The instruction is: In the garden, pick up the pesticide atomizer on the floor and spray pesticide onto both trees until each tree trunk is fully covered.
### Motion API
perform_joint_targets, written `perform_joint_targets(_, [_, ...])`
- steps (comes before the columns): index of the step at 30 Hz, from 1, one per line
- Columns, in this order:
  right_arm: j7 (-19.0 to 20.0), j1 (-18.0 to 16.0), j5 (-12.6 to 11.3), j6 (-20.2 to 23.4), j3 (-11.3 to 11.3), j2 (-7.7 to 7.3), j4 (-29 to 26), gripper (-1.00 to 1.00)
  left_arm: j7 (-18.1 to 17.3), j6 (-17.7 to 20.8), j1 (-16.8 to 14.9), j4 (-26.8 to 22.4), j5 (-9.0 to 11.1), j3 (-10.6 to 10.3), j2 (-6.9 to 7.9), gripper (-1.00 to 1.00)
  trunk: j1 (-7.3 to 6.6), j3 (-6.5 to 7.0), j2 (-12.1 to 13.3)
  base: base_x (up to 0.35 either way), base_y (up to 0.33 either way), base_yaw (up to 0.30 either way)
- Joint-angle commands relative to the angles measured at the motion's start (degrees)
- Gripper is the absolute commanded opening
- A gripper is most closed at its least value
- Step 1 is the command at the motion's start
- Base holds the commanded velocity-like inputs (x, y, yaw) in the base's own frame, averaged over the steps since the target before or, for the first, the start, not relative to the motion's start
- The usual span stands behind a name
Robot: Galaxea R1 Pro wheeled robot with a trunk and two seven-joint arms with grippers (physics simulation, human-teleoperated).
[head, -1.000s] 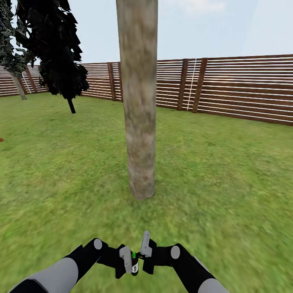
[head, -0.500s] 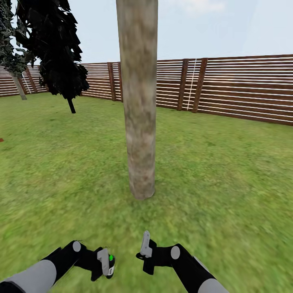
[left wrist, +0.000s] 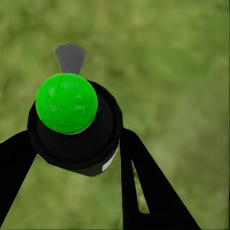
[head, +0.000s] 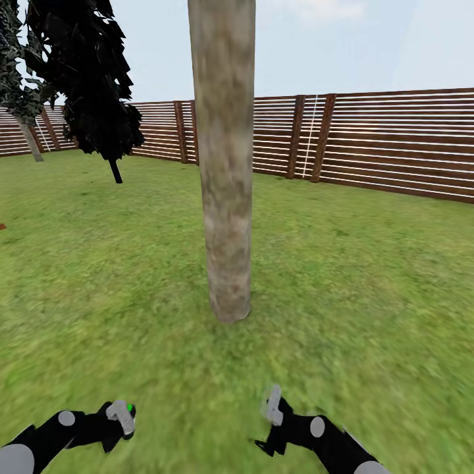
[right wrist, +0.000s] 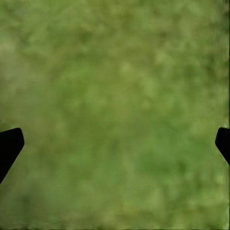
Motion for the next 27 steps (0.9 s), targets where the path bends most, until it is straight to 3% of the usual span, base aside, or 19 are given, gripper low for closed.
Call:
perform_joint_targets(1, [-6.05, 0.01, -0.79, -0.08, -3.0, -0.28, 4.52, 1.0, 1.26, -0.06, 0.01, 0.76, 5.13, -0.04, -0.11, -1.0, 0.0, 0.01, 0.0, 0.0, 0.0, 0.0])
perform_joint_targets(2, [-18.16, 0.02, -1.36, -0.41, -7.02, -0.79, 11.18, 1.0, 4.13, 0.19, 0.01, 1.82, 13.06, -0.01, -0.85, -1.0, 0.0, 0.01, 0.0, 0.0, 0.0, 0.0])
perform_joint_targets(3, [-22.89, 0.04, -1.56, -0.87, -7.94, -0.9, 13.0, 1.0, 5.42, 0.3, 0.01, 2.27, 15.39, -0.01, -1.35, -1.0, 0.0, 0.01, 0.0, 0.0, 0.0, 0.0])
perform_joint_targets(5, [-34.67, 0.81, -3.56, -4.97, -9.73, -1.17, 15.9, 1.0, 9.76, 0.59, 0.01, 3.53, 18.98, 0.0, -3.05, -1.0, 0.0, 0.01, 0.0, 0.0, 0.0, 0.0])
perform_joint_targets(6, [-38.5, 1.65, -4.94, -7.25, -10.15, -1.21, 16.44, 1.0, 11.57, 0.66, 0.01, 3.99, 19.65, 0.0, -3.77, -1.0, 0.0, 0.01, 0.0, 0.0, 0.0, 0.0])
perform_joint_targets(8, [-49.63, 3.84, -10.77, -13.24, -10.77, -1.35, 17.13, 1.0, 17.68, 2.1, 0.01, 4.78, 20.71, 0.18, -5.92, -1.0, 0.0, 0.01, 0.0, 0.0, 0.0, 0.0])
perform_joint_targets(9, [-53.06, 4.26, -13.64, -14.45, -10.89, -1.44, 17.25, 1.0, 20.3, 4.29, 0.01, 4.84, 21.38, 0.22, -6.86, -1.0, 0.0, 0.01, 0.0, 0.0, 0.0, 0.0])
perform_joint_targets(11, [-55.65, 4.58, -18.69, -15.43, -10.98, -1.52, 17.41, 1.0, 23.7, 7.62, 0.01, 4.71, 22.51, 0.19, -7.97, -1.0, 0.0, 0.01, 0.0, 0.0, 0.0, 0.0])
perform_joint_targets(13, [-56.32, 4.68, -21.34, -15.71, -11.01, -1.95, 17.46, 1.0, 24.84, 8.7, 0.01, 4.9, 22.87, 0.18, -8.87, -1.0, 0.0, 0.01, 0.0, 0.029, -0.003, 0.0])
perform_joint_targets(18, [-56.44, 4.77, -22.11, -15.77, -10.99, -1.89, 17.7, 1.0, 25.2, 9.08, 0.01, 4.71, 22.95, 0.16, -9.13, -1.0, 0.0, 0.01, 0.0, 0.202, -0.13, 0.0])
perform_joint_targets(20, [-56.4, 4.77, -22.17, -15.77, -11.01, -1.43, 17.83, 1.0, 25.69, 9.51, 0.01, 4.55, 22.86, 0.11, -9.95, -1.0, 0.0, 0.01, 0.0, 0.239, -0.179, 0.0])
perform_joint_targets(24, [-56.44, 4.78, -22.19, -15.77, -11.02, -0.58, 17.86, 1.0, 27.72, 13.7, -0.36, 3.64, 22.85, -0.07, -11.41, -1.0, 0.0, 0.01, 0.0, 0.244, -0.184, -0.061])
perform_joint_targets(27, [-56.44, 4.78, -22.28, -15.77, -11.15, -0.88, 17.68, 1.0, 28.2, 18.43, -0.57, -0.71, 22.86, 0.12, -11.67, -1.0, 0.0, 0.01, 0.0, 0.249, -0.188, -0.236])
